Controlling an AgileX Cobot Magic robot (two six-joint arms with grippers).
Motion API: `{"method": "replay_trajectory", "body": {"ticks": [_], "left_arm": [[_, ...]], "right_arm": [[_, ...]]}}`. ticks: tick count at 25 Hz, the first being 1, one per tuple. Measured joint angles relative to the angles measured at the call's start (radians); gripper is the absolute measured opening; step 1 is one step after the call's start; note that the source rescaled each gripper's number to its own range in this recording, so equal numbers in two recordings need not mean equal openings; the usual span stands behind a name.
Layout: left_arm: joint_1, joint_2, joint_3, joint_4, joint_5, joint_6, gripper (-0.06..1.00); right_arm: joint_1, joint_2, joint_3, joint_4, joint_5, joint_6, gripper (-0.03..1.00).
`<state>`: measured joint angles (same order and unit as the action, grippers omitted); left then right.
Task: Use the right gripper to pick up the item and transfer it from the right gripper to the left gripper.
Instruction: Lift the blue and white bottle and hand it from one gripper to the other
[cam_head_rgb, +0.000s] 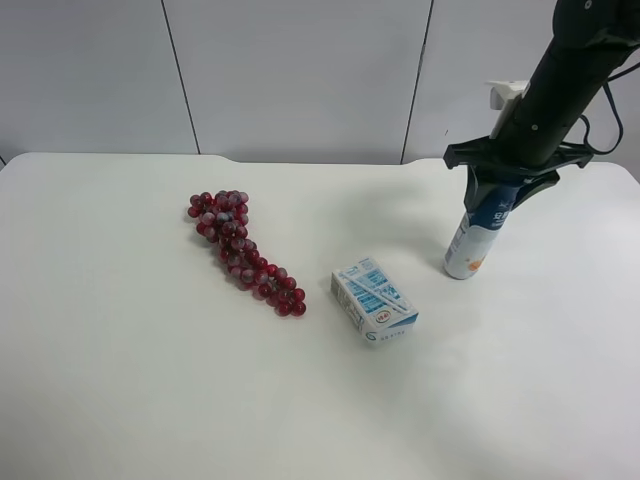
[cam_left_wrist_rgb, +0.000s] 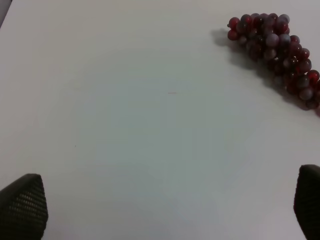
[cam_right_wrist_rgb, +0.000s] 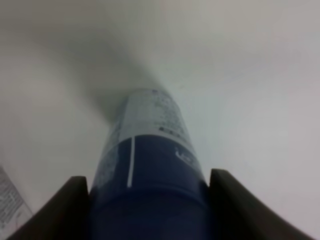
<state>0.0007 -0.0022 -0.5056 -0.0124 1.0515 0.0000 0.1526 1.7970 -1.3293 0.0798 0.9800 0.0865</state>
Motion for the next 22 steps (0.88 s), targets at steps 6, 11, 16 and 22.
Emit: {"method": "replay_trajectory", "body": {"ticks": [6,11,16,22], "left_arm": [[0.0,0.0,0.0,0.0,0.0,0.0,1.0],[0.0,0.0,0.0,0.0,0.0,0.0,1.0],[0.0,0.0,0.0,-0.001,0.001,0.0,1.0],[0.0,0.0,0.0,-0.013,0.001,0.031,1.0]], "right_arm": [[0.0,-0.099,0.0,0.013,0.069,-0.007,0.0],[0.0,-0.178,0.0,0.06,0.104,-0.045,0.0],[0.0,-0.248,0.0,0.152,0.125,-0.087,0.0],[0.0,-0.283,0.0,0.264,0.135,-0.135,0.0]]}}
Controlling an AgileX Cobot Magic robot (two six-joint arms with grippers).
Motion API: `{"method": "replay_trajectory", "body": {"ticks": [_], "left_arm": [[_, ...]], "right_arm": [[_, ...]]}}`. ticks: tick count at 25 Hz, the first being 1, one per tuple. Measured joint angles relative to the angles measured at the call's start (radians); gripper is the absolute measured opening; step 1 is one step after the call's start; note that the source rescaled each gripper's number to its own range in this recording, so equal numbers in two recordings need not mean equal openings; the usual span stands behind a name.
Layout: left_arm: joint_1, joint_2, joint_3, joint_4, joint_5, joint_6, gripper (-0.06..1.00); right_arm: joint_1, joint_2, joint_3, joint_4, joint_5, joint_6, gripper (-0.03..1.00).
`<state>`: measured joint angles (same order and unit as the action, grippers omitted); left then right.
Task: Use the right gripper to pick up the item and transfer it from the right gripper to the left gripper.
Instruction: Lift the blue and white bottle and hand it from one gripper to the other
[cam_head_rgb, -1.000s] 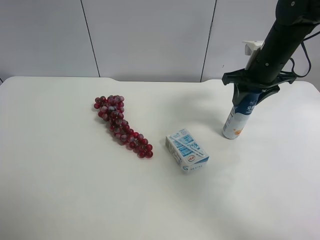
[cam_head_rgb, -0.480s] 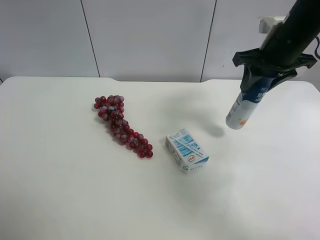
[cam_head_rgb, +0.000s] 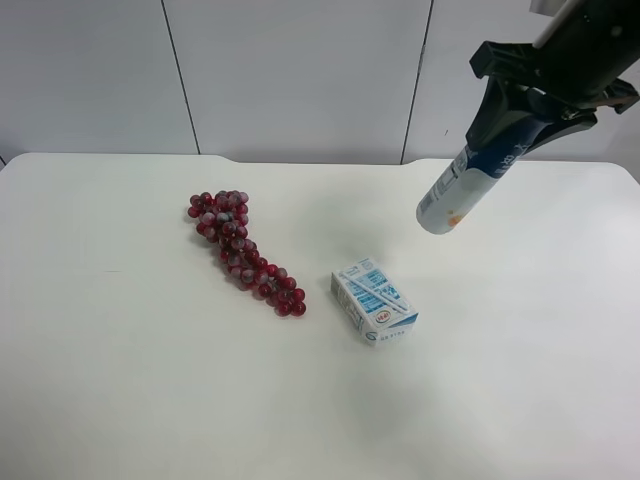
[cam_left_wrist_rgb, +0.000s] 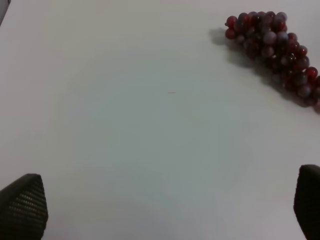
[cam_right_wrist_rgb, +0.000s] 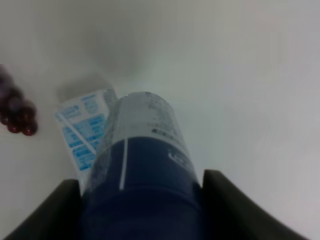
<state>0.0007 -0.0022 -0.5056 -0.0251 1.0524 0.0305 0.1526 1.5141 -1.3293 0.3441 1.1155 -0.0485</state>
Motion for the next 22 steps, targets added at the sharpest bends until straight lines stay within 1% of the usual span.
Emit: {"method": "replay_trajectory", "body": {"ticks": [3,8,12,14,17,22], "left_arm": [[0.0,0.0,0.0,-0.035,0.0,0.064,1.0],[0.0,0.003,-0.001,-0.09,0.003,0.146,1.0],[-0.002,0.064,-0.021,-0.125,0.011,0.208,1.0],[-0.01,0.105,-0.025,-0.156,0.007,0.239,1.0],[-0.047,0.158,-0.025,-0.187,-0.003,0.286,1.0],[-0.145,0.25,-0.06,-0.19,-0.017,0.328,0.99]], "right_arm": [[0.027,-0.004,0.0,0.026,0.004,-0.019,0.0],[0.126,-0.004,0.0,0.057,0.002,-0.024,0.0],[0.19,-0.004,0.0,0.114,-0.017,-0.035,0.0],[0.222,-0.004,0.0,0.134,-0.036,-0.044,0.0],[0.276,-0.004,0.0,0.142,-0.075,-0.048,0.0],[0.37,-0.004,0.0,0.143,-0.127,-0.049,0.0]]}}
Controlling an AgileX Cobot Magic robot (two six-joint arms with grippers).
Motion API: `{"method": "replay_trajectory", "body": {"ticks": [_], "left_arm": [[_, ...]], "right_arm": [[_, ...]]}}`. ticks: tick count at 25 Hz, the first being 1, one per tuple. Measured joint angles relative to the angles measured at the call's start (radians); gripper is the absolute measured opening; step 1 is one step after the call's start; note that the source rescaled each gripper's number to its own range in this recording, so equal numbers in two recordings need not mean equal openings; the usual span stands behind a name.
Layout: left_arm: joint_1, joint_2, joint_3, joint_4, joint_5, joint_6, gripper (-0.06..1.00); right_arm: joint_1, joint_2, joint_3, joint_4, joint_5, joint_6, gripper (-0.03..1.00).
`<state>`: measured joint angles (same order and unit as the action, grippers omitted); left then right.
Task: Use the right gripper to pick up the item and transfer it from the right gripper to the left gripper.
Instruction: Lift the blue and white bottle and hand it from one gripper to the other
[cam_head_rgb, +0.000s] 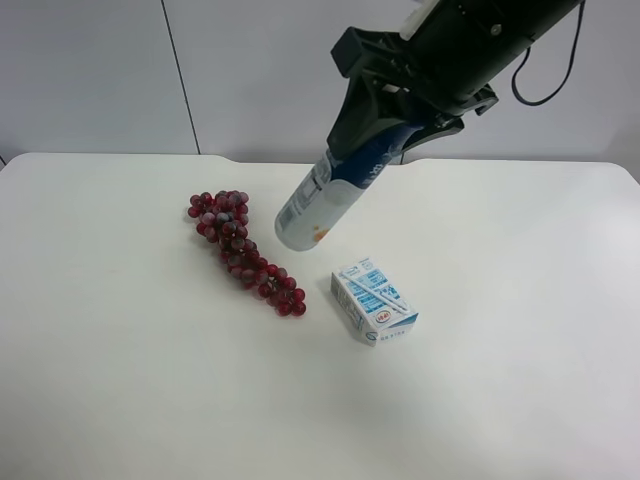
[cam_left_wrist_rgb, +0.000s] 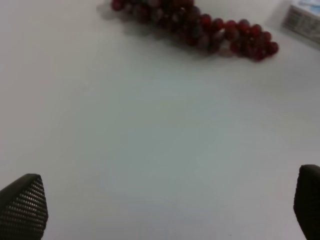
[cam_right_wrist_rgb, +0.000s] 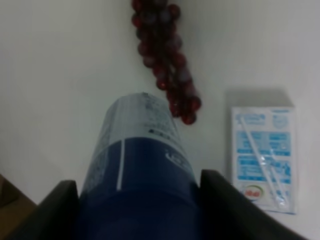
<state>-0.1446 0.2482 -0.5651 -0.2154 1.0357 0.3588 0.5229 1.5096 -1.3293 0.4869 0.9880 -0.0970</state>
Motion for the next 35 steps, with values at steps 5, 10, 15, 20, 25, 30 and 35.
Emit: {"method": "replay_trajectory", "body": {"ticks": [5,10,15,20,25,30,35], "left_arm": [[-0.137,0.109,-0.042,0.0,-0.024,0.076,0.95],[-0.28,0.217,-0.075,0.015,-0.055,0.123,0.95],[-0.43,0.328,-0.104,0.078,-0.097,0.133,0.94],[-0.548,0.448,-0.106,0.097,-0.163,0.133,0.94],[-0.606,0.568,-0.142,0.102,-0.257,0.133,0.94],[-0.622,0.669,-0.199,0.104,-0.336,0.133,0.94],[-0.624,0.747,-0.232,0.104,-0.382,0.133,0.94]], "right_arm": [[0.049,0.008,0.0,0.028,-0.043,0.0,0.0],[0.092,0.05,0.0,0.049,-0.065,0.0,0.0],[0.144,0.06,0.0,0.074,-0.115,0.0,0.0],[0.183,0.06,0.0,0.117,-0.146,0.0,0.0],[0.188,0.06,0.0,0.168,-0.149,-0.002,0.0],[0.194,0.06,0.0,0.184,-0.149,-0.007,0.0],[0.194,0.06,0.0,0.24,-0.148,-0.048,0.0]]}}
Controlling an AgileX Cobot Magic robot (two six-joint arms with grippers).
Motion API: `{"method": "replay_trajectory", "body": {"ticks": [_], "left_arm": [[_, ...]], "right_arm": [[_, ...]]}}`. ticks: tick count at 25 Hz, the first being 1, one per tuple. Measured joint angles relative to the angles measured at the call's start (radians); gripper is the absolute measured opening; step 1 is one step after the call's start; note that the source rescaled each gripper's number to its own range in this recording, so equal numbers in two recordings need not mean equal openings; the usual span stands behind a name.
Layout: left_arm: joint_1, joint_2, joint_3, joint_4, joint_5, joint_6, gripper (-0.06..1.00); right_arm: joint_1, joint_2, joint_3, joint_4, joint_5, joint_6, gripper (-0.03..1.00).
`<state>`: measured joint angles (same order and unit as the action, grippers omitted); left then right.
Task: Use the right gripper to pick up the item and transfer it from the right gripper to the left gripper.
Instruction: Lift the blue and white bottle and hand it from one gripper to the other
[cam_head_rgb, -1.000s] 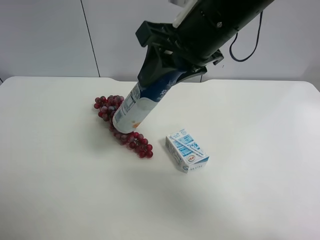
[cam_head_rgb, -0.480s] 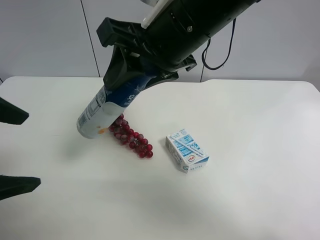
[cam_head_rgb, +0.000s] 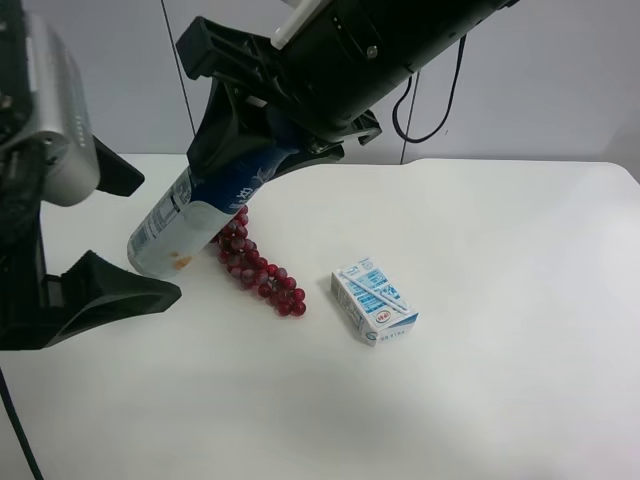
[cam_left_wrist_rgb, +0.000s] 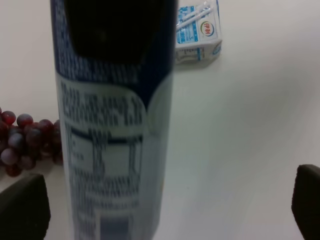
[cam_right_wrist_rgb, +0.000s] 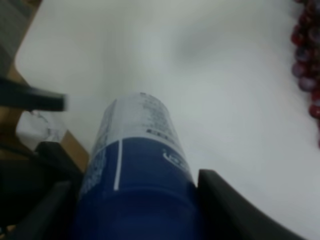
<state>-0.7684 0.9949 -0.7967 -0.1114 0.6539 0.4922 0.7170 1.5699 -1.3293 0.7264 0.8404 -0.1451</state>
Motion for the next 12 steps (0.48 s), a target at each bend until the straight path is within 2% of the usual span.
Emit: {"method": "replay_trajectory", "body": {"ticks": [6,12], "left_arm": [[0.0,0.06,0.0,0.0,-0.034,0.0,0.94],[0.0,0.101,0.0,0.0,-0.092,0.0,0.94]], "right_arm": [[0.0,0.0,0.0,0.044,0.003,-0.038,0.0],[0.0,0.0,0.0,0.046,0.007,-0.041,0.0]]}}
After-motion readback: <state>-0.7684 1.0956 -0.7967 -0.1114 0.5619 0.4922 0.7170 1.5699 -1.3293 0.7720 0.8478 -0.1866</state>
